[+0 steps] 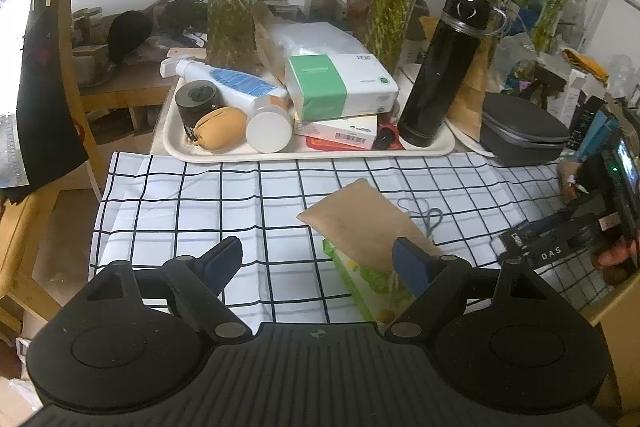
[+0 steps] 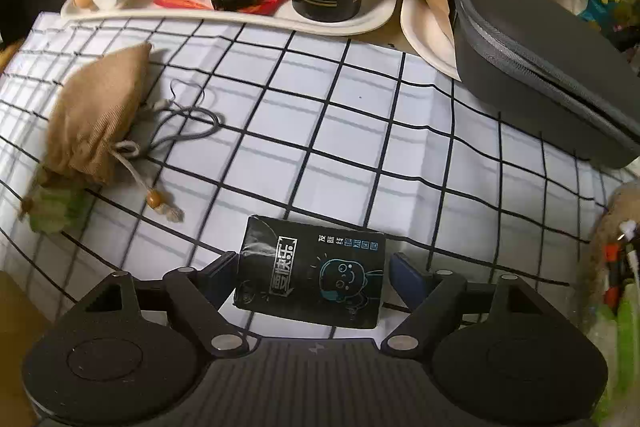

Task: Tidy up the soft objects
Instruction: 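Lower the right gripper onto the black card packet and close it, then lift the black card packet with the right gripper while the left grasps the brown pouch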

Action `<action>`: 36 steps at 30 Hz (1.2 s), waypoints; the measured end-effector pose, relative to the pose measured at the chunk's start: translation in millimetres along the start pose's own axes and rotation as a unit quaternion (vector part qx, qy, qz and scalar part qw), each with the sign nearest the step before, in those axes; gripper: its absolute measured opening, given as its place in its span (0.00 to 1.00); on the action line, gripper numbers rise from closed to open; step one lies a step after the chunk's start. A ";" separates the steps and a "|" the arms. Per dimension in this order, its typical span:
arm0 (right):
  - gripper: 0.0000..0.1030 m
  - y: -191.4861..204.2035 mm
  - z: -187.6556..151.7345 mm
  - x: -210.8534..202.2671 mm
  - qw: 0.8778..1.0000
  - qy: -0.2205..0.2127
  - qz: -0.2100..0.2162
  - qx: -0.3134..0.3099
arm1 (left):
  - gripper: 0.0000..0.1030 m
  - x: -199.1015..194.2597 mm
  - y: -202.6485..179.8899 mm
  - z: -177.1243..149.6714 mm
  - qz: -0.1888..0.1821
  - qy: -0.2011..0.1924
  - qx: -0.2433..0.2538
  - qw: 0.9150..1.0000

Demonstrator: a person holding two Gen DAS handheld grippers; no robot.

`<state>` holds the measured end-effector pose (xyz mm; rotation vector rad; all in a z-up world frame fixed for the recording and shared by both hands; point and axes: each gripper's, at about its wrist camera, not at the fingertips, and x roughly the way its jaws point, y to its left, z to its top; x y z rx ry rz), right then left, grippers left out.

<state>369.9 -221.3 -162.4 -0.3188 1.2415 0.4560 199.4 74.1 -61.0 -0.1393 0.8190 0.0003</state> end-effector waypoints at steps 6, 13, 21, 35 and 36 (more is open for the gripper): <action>0.71 -3.4 -3.0 -6.2 1.000 -0.008 -0.016 0.008 | 0.80 4.7 1.3 0.6 -0.003 0.007 -0.002 1.000; 0.70 -13.9 -5.4 -35.4 0.999 -0.045 -0.020 0.020 | 0.80 13.8 -3.0 6.6 -0.049 0.011 0.017 0.999; 0.70 -22.9 -12.4 -69.8 0.995 -0.090 -0.015 0.040 | 0.80 35.7 -15.0 13.6 -0.106 -0.001 0.135 0.985; 0.71 -44.7 -20.4 -81.9 0.991 -0.111 0.012 0.080 | 0.75 85.4 -42.8 -1.1 -0.188 0.028 0.255 0.948; 0.71 -44.0 -20.7 -81.8 0.991 -0.111 0.010 0.077 | 0.70 88.4 -45.4 -3.2 -0.193 0.034 0.263 0.945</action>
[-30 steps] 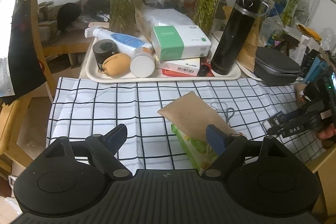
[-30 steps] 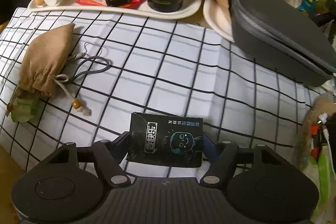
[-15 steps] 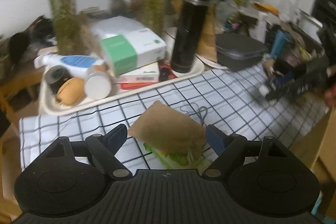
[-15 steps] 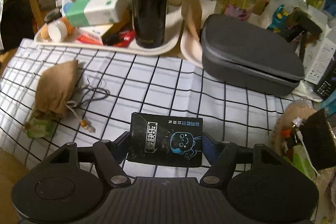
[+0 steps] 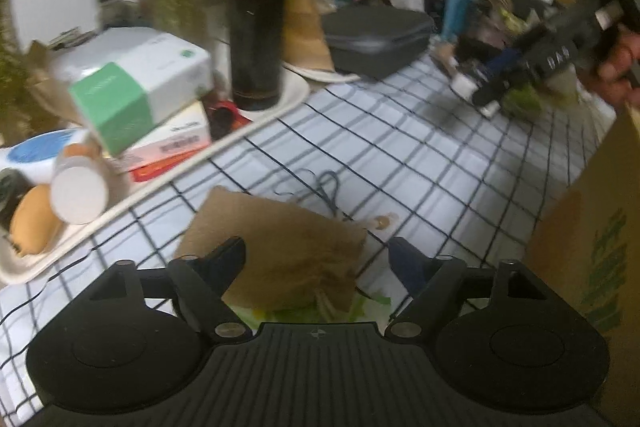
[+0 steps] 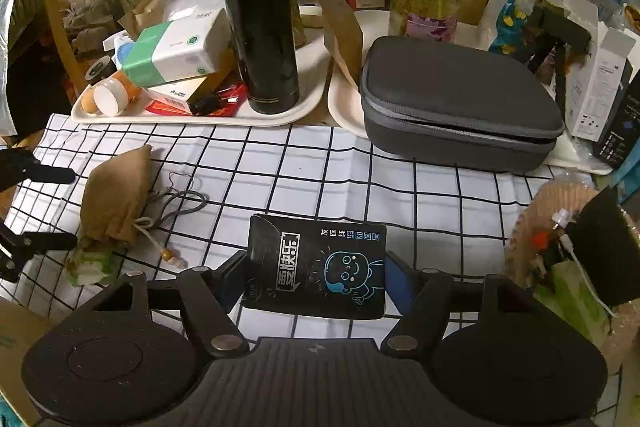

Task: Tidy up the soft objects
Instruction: 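Lift the black card packet with the right gripper while the left grasps the brown pouch, then carry the brown pouch in the left gripper and the card packet in the right over the box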

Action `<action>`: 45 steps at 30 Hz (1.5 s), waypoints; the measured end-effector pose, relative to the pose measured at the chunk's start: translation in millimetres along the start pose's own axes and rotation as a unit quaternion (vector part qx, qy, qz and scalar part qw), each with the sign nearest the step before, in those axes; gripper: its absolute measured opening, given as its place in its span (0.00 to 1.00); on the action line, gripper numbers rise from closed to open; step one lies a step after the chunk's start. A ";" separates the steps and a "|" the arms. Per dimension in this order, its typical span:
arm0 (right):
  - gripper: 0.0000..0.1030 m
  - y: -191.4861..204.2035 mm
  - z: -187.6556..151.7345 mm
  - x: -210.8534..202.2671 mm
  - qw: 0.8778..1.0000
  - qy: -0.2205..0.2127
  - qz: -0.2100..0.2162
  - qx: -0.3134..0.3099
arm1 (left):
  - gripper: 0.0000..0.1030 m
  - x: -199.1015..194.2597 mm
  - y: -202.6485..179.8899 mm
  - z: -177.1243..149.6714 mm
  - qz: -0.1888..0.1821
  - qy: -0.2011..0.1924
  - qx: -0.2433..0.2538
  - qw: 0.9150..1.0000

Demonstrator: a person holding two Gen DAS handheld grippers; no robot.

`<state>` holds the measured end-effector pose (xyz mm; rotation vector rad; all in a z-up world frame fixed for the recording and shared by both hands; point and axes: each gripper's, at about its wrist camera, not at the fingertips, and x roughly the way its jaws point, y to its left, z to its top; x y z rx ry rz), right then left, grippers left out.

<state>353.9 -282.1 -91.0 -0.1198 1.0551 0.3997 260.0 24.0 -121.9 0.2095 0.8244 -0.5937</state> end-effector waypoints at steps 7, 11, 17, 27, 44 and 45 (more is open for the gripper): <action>0.71 -1.6 -0.3 -0.9 1.000 -0.004 0.002 0.004 | 0.45 20.2 -1.4 -7.1 0.007 0.038 0.020 0.999; 0.71 -2.1 -1.6 -2.4 1.000 -0.007 0.011 0.007 | 0.22 19.9 3.3 -5.5 0.009 0.036 0.006 0.999; 0.71 2.6 -4.7 -0.4 1.000 -0.005 0.007 -0.002 | 0.13 15.1 8.5 -3.8 0.018 0.035 -0.010 0.999; 0.71 -6.2 -4.8 -19.6 0.999 -0.038 0.009 0.024 | 0.12 -9.0 30.1 6.0 0.079 -0.002 -0.076 0.994; 0.70 12.9 -18.9 -58.9 0.995 -0.079 0.052 0.017 | 0.12 -80.2 3.5 9.5 0.142 -0.099 -0.100 0.980; 0.70 13.5 -20.1 -61.3 0.995 -0.081 0.057 0.017 | 0.12 -84.4 0.9 9.0 0.143 -0.106 -0.100 0.979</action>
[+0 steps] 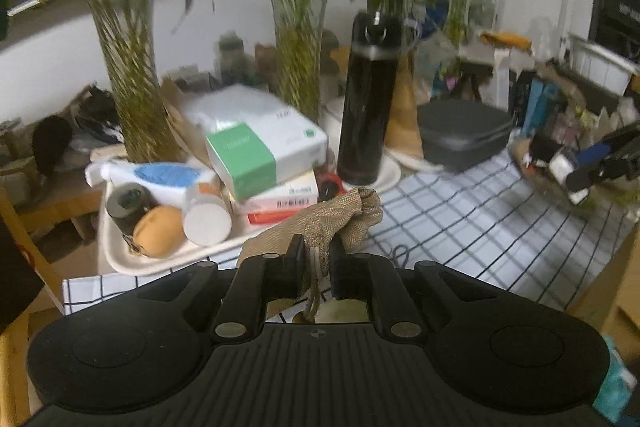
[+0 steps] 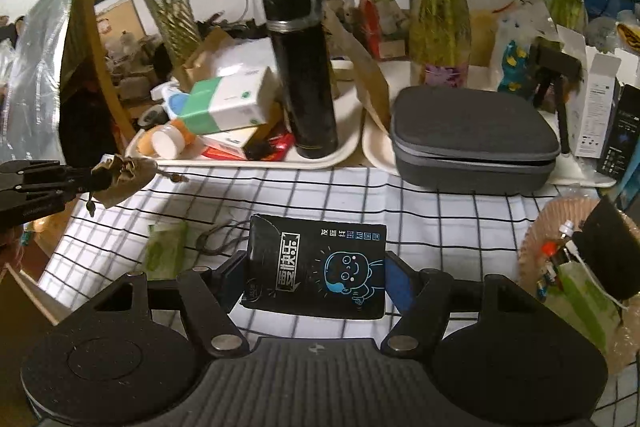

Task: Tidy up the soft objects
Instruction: 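Carry the brown pouch in the left gripper and the card packet in the right over the box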

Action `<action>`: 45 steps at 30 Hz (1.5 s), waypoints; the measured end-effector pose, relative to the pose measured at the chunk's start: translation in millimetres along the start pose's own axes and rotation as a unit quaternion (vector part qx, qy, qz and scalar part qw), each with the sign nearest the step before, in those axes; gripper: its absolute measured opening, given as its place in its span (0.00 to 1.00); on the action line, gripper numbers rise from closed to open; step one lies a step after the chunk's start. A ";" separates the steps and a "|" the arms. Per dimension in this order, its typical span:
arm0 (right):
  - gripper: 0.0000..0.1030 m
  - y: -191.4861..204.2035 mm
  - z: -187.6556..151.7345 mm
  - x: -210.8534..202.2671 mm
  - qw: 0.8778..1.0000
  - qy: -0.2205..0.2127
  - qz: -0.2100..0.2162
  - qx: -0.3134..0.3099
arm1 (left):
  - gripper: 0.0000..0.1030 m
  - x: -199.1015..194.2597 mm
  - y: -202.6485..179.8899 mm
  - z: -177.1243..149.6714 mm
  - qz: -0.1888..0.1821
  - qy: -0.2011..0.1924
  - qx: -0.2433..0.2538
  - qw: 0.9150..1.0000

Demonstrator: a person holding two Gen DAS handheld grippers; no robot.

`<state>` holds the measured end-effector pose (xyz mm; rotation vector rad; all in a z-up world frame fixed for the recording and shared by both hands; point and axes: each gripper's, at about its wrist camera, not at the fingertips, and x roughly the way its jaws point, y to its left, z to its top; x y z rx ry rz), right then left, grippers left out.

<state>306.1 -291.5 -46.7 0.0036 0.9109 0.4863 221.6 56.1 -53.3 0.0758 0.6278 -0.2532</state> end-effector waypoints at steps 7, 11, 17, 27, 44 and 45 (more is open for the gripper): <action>0.70 10.9 -6.9 -24.2 0.999 -0.023 0.023 -0.002 | 0.12 -36.2 -15.4 -5.6 0.009 -0.034 -0.006 0.999; 0.71 17.3 -12.1 -38.5 0.998 -0.031 0.053 0.003 | 0.12 -54.1 -20.1 -11.4 0.009 -0.048 -0.016 0.999; 0.71 32.6 -21.3 -58.2 0.996 -0.042 0.079 -0.011 | 0.12 -84.8 -33.9 -10.9 -0.006 -0.077 -0.021 0.997; 0.71 61.6 -38.6 -89.4 0.988 -0.055 0.130 -0.057 | 0.12 -138.8 -87.9 -10.2 -0.029 -0.091 0.050 0.994; 0.71 73.2 -53.8 -104.7 0.987 -0.045 0.137 -0.073 | 0.12 -165.7 -143.6 -58.0 -0.065 -0.011 0.116 0.991; 0.71 74.1 -54.7 -105.5 0.987 -0.045 0.138 -0.074 | 0.12 -165.4 -144.8 -60.8 -0.069 -0.006 0.114 0.991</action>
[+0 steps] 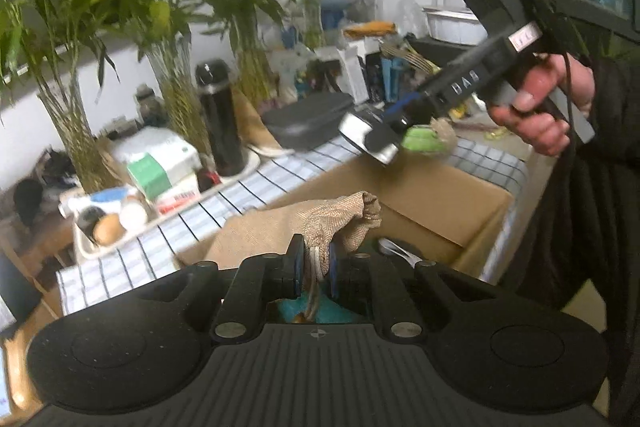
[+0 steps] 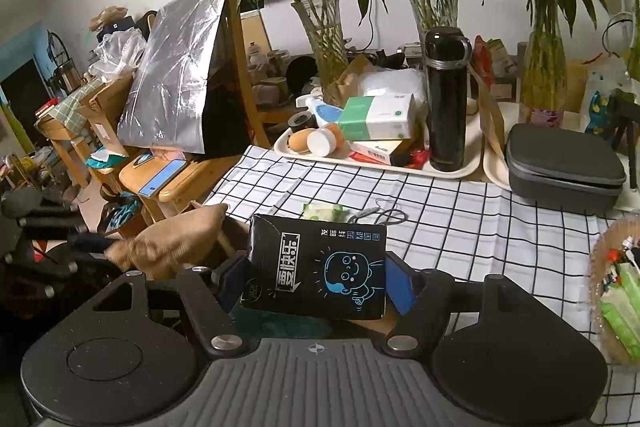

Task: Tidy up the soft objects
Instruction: 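Carry the brown pouch in the left gripper and the card packet in the right over the box, then open both grippers to drop the pouch and card packet into the box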

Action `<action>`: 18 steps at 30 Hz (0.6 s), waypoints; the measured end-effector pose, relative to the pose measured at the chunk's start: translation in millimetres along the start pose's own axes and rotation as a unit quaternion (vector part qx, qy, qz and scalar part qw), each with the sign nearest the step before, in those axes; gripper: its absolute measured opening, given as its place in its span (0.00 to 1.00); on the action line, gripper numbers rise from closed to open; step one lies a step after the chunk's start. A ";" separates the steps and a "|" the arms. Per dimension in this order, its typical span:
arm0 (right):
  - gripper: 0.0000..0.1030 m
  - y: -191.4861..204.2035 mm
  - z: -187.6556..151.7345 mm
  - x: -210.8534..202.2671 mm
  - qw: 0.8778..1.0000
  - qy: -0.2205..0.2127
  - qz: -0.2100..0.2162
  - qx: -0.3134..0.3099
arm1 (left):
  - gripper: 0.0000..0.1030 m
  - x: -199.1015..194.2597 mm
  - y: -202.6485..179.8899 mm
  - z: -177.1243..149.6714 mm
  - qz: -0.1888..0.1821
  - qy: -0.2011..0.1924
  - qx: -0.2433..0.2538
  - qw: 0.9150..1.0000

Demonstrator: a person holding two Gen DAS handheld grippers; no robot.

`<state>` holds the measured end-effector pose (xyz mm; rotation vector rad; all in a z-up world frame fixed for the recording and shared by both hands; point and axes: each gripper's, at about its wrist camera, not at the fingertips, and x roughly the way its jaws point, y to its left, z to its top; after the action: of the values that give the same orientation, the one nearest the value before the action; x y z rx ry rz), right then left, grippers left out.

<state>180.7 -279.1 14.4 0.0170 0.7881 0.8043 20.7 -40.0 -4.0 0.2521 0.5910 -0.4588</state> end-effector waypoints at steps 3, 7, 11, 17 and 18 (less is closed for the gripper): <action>0.71 3.1 -2.0 -1.4 1.000 0.001 0.000 -0.004 | 0.12 3.3 -6.3 -7.1 -0.002 0.017 0.005 1.000; 0.71 6.5 -4.7 -1.0 1.000 0.007 0.000 -0.008 | 0.16 6.2 -10.0 -14.1 -0.006 0.039 0.002 0.999; 0.71 9.2 -8.6 -1.7 1.000 0.014 0.001 -0.012 | 0.37 4.8 -14.8 -17.0 -0.013 0.046 0.004 0.999; 0.71 10.9 -14.3 1.5 0.999 0.036 -0.001 -0.022 | 0.66 -2.1 -14.0 -17.5 -0.003 0.039 -0.021 0.999; 0.71 10.6 -15.0 2.2 0.999 0.040 -0.003 -0.024 | 0.66 -3.1 -13.8 -18.0 -0.001 0.041 -0.025 0.999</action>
<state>165.3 -274.2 5.3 -0.0597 0.8438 0.8226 3.2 -44.5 -18.0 0.2237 0.6824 -0.4376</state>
